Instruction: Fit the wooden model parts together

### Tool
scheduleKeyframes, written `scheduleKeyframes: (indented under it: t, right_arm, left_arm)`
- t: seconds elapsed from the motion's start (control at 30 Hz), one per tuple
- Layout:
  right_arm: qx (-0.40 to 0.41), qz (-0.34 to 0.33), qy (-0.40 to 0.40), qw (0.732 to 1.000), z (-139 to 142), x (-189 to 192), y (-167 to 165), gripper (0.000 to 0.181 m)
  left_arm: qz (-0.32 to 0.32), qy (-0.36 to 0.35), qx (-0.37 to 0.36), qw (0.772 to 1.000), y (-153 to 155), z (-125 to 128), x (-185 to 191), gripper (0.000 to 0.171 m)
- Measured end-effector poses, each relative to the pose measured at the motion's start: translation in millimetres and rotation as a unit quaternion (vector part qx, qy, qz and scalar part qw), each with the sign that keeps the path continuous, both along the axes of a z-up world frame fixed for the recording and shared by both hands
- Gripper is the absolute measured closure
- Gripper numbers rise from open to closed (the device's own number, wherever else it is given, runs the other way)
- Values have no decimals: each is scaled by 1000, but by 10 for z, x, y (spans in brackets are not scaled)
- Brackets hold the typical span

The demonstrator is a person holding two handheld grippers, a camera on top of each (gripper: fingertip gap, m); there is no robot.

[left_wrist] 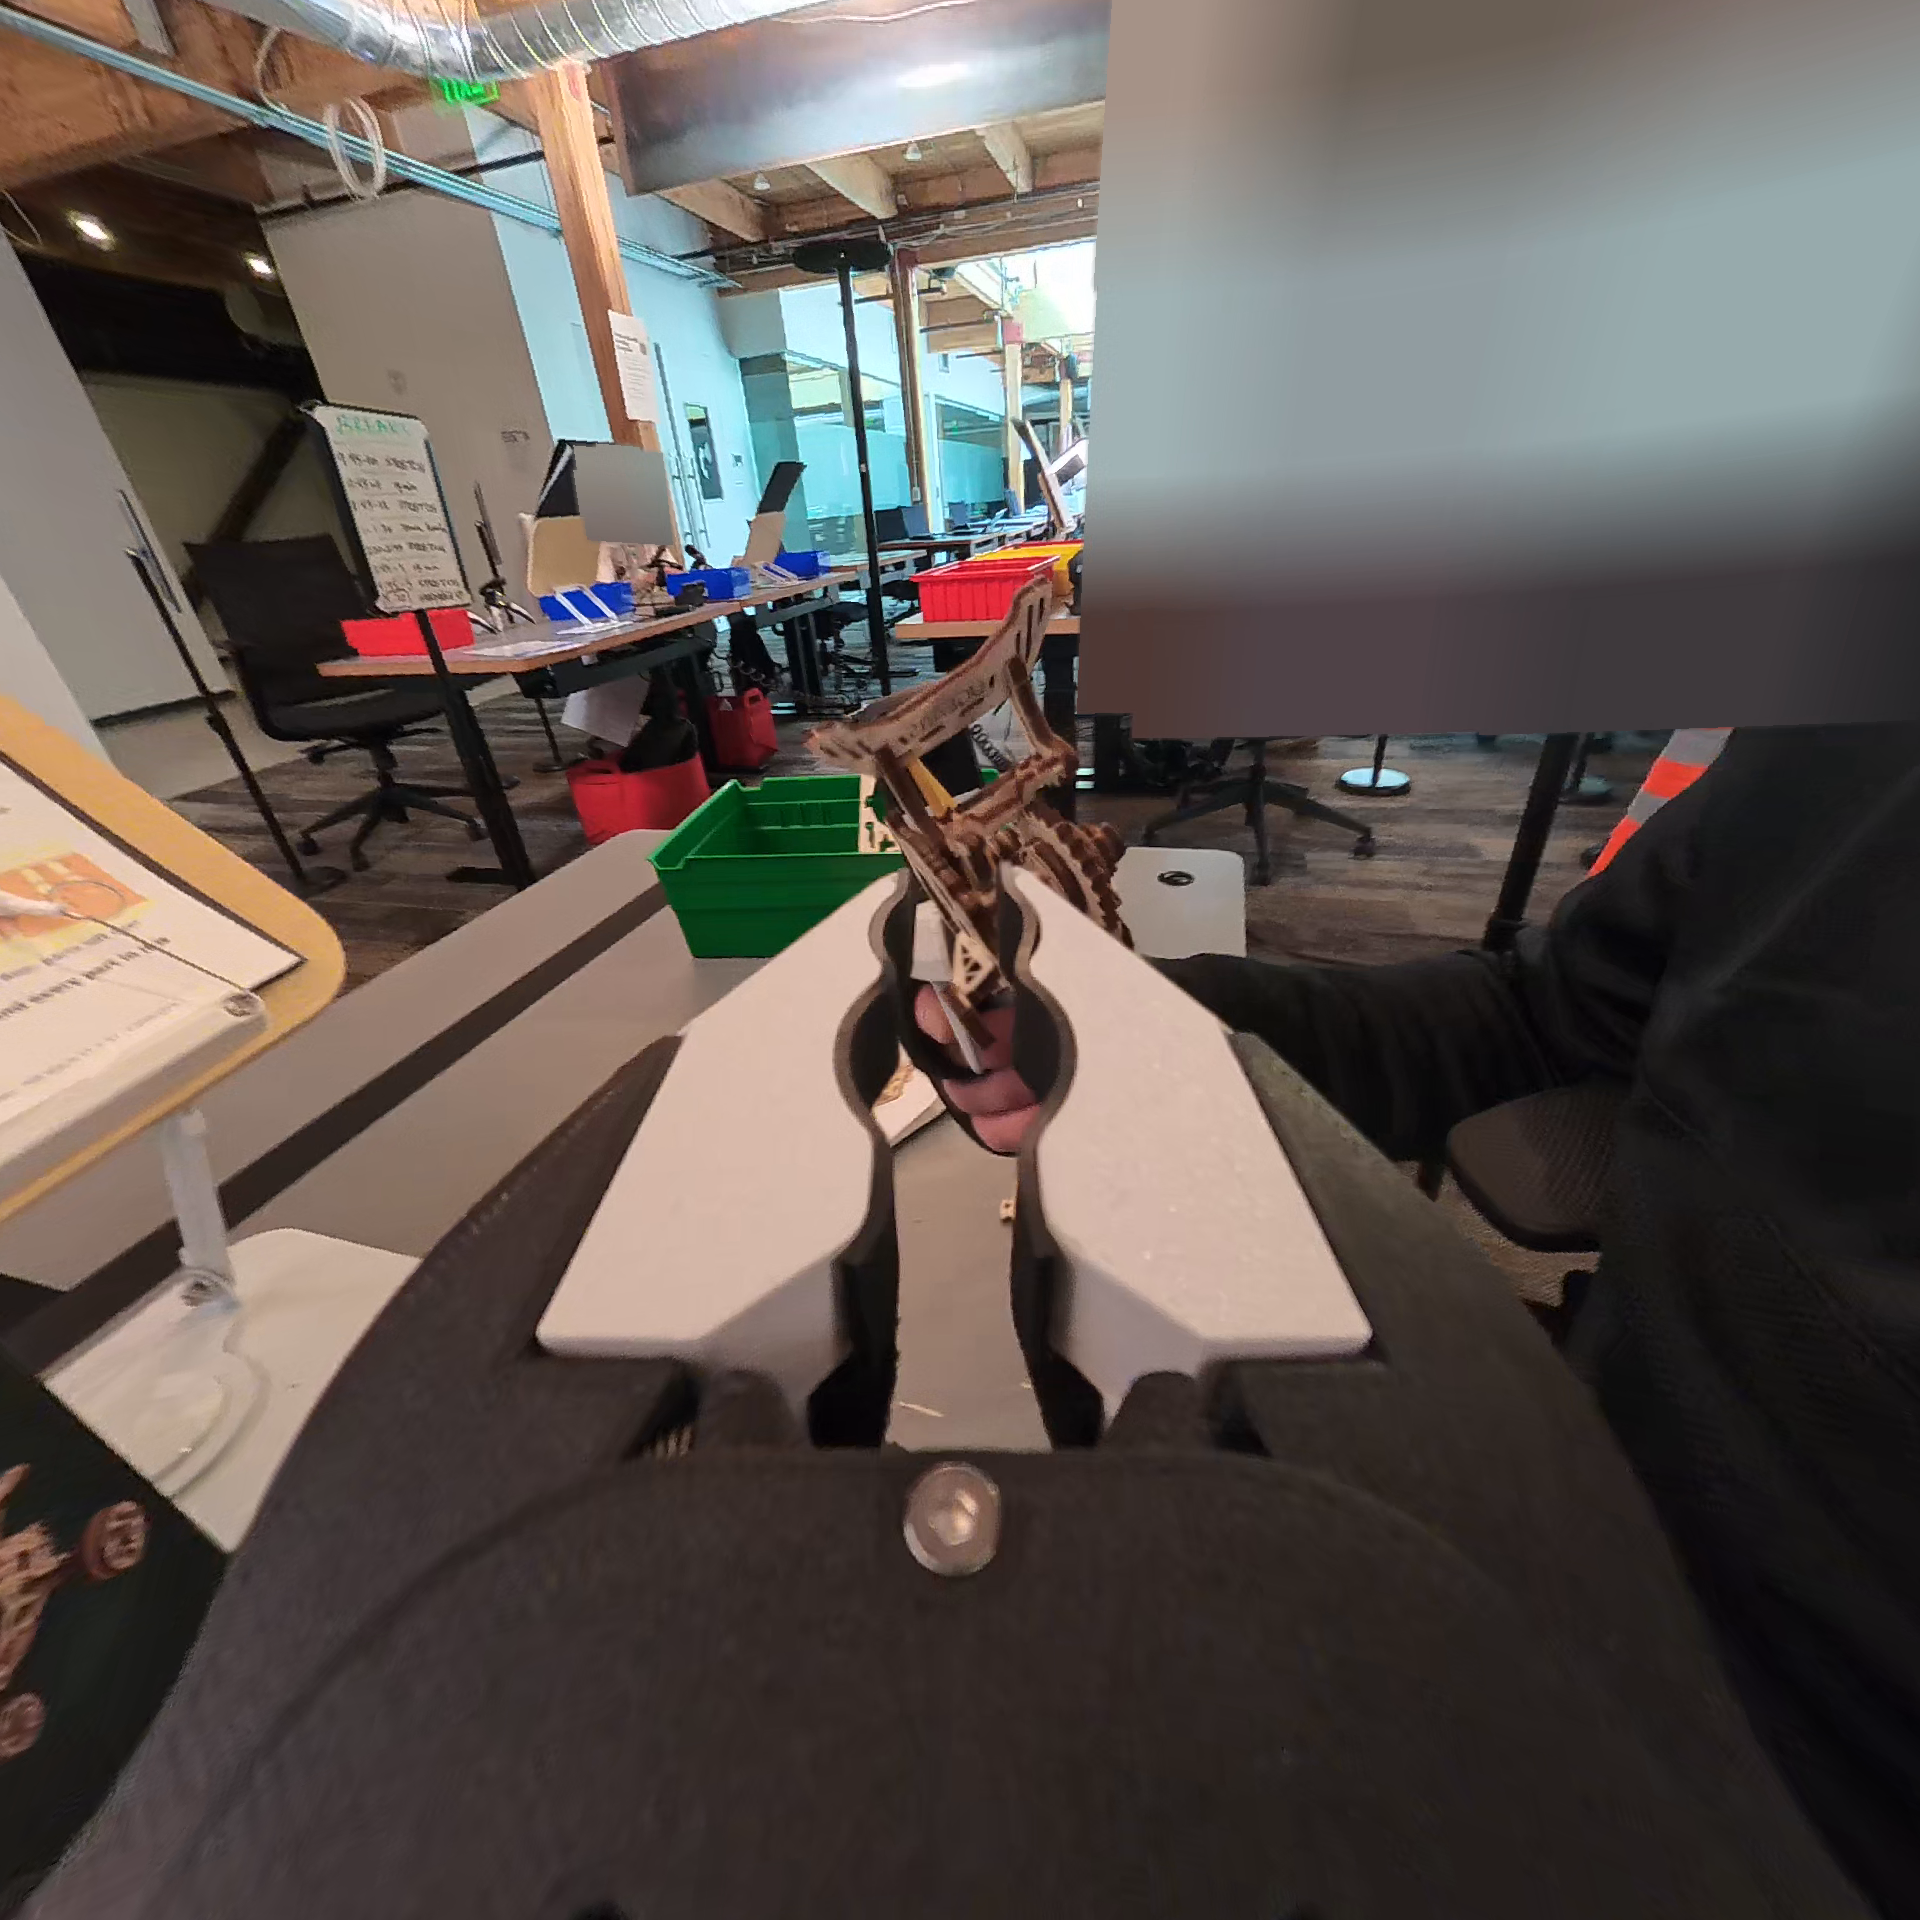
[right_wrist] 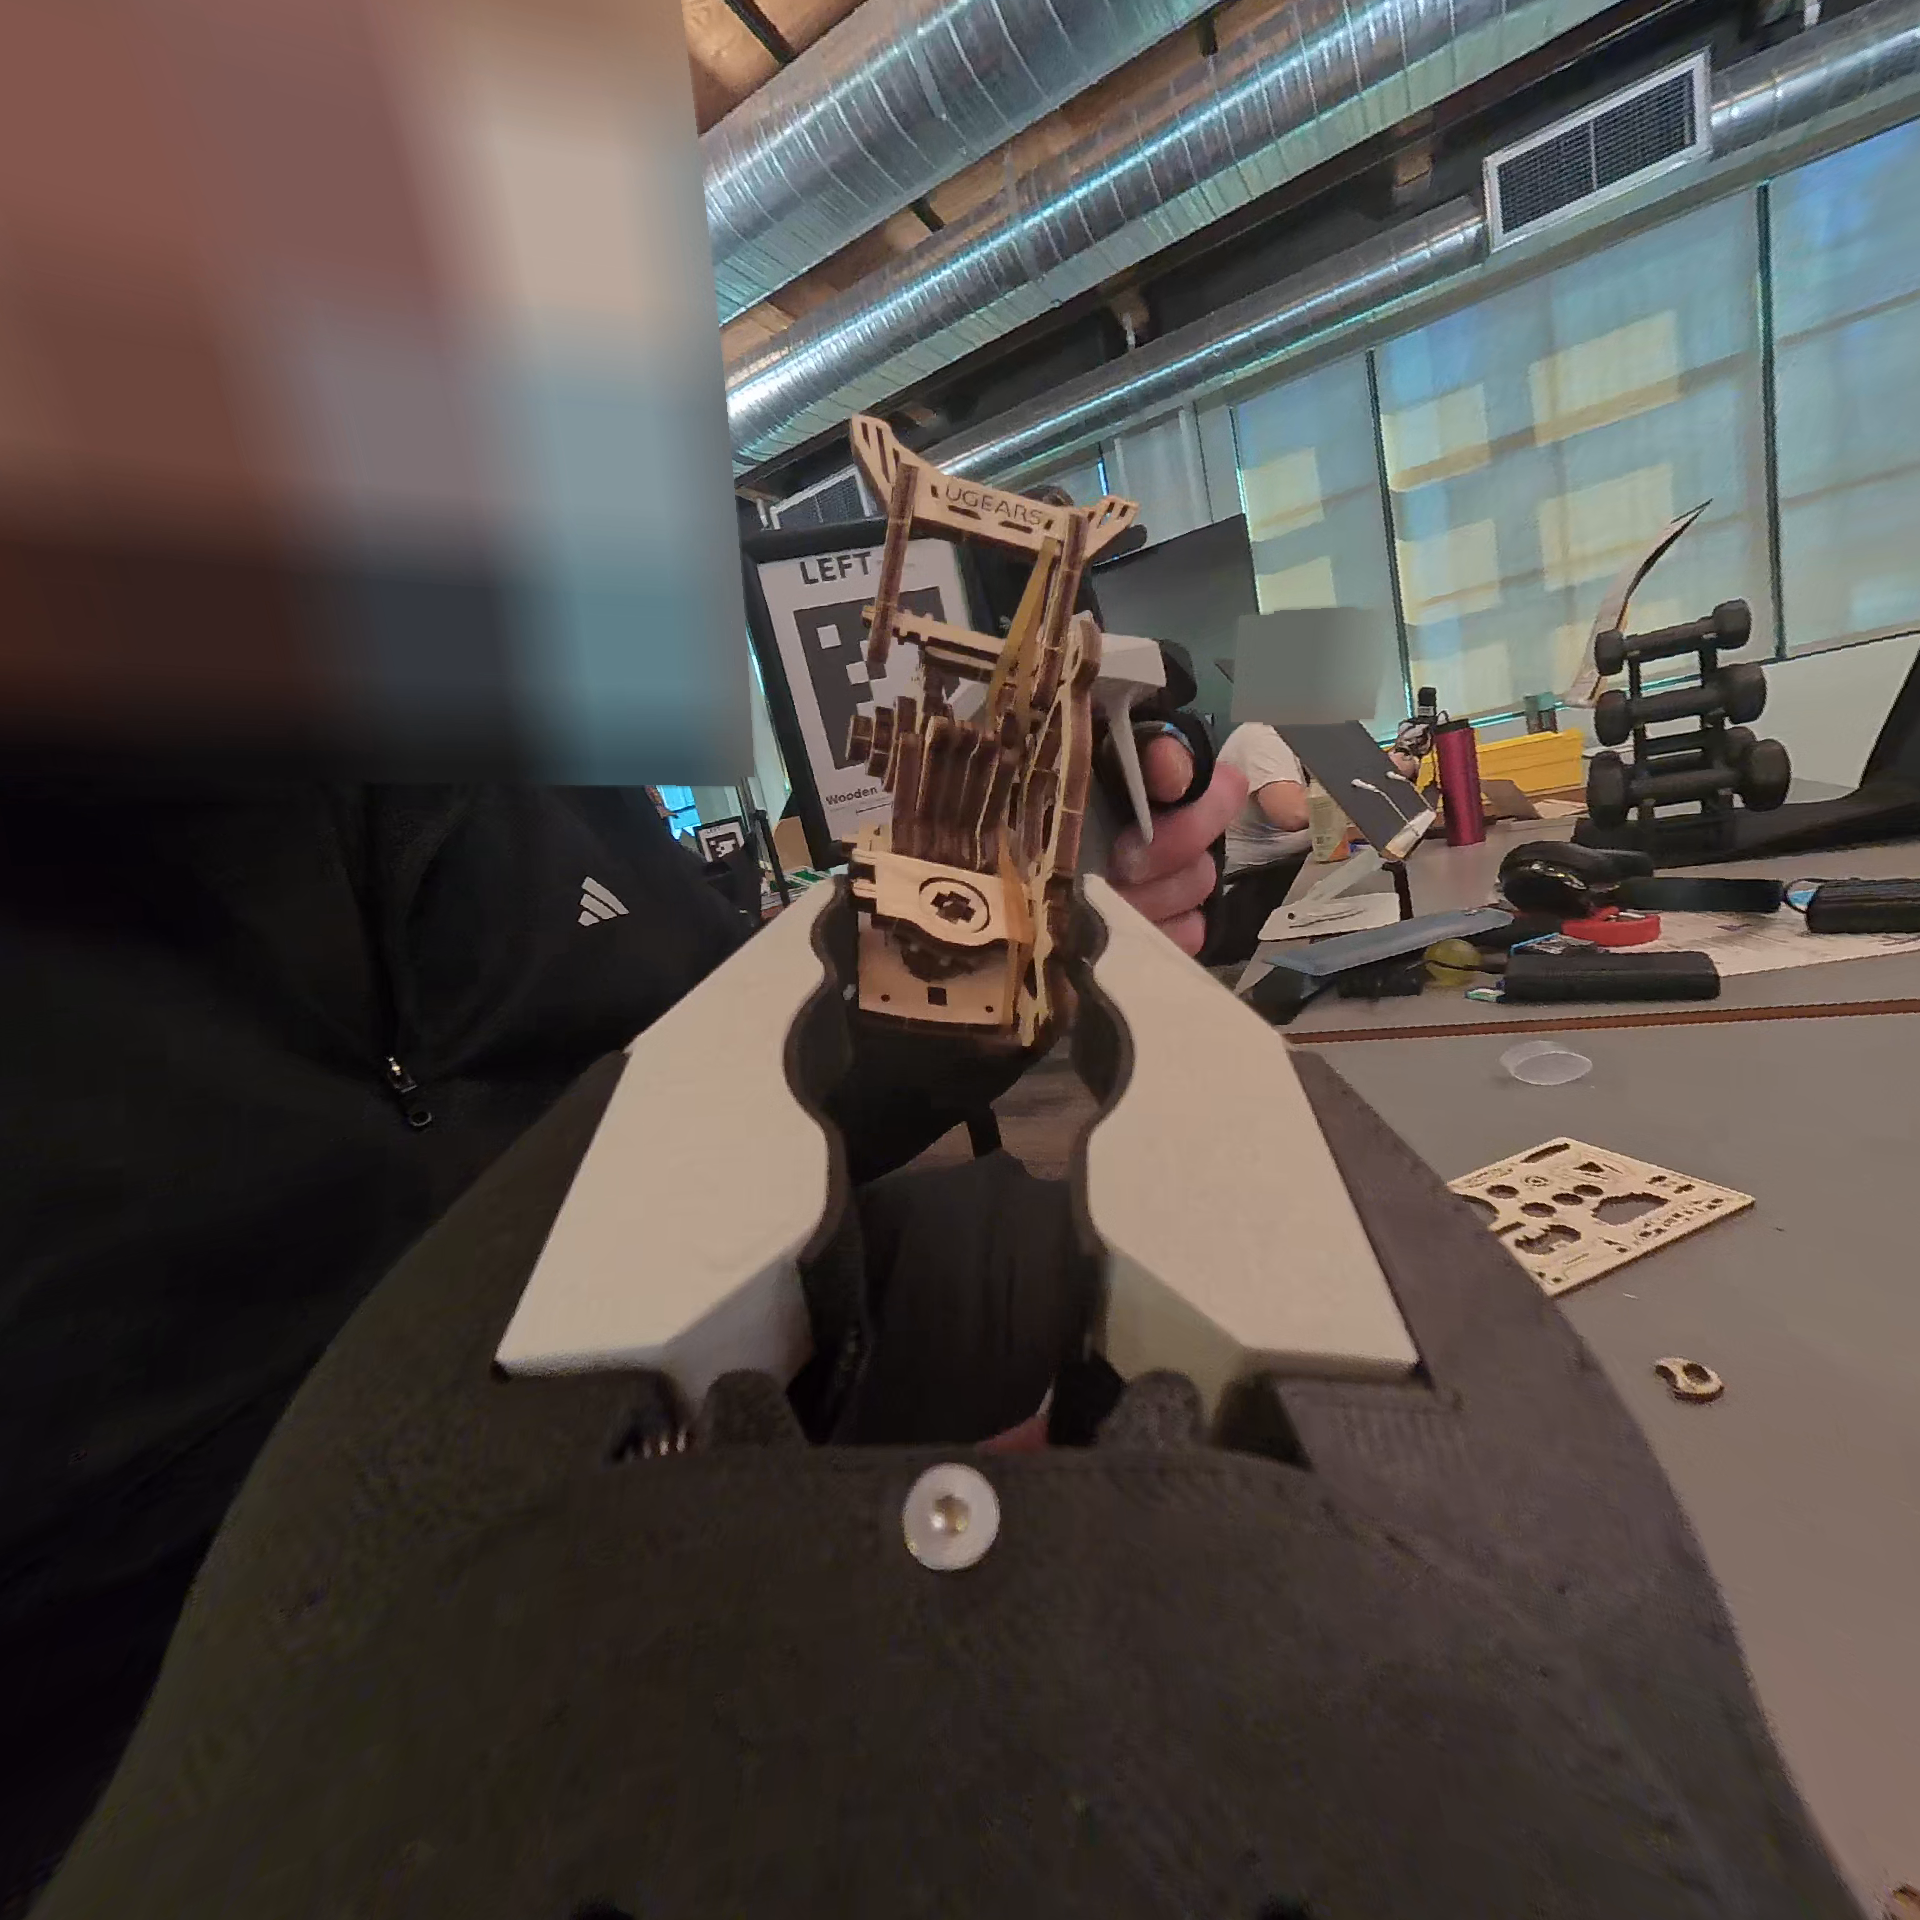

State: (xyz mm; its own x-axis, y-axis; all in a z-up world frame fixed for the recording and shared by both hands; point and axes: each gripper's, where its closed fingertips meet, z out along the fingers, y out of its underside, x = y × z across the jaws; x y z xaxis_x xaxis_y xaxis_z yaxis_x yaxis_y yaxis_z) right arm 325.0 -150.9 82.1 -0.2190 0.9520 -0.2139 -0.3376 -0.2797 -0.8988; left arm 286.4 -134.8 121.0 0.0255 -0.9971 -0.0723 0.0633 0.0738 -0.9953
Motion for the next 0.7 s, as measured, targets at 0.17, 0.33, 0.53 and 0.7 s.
scheduleKeyframes:
  t: [0.17,0.33,0.53,0.7]
  right_arm:
    - [-1,17,-5,1000,-21,-49,-31,144]
    - [3,30,-15,999,-54,-92,-55,145]
    - [1,39,-17,999,-73,-117,-55,145]
    - [-1,41,-9,999,-64,-99,-41,145]
  left_arm:
    - [14,17,27,999,1,-20,5,160]
    - [16,17,35,999,-1,-7,-4,161]
    - [14,18,37,999,1,-6,-8,164]
    - [2,15,22,1000,-7,-20,-15,164]
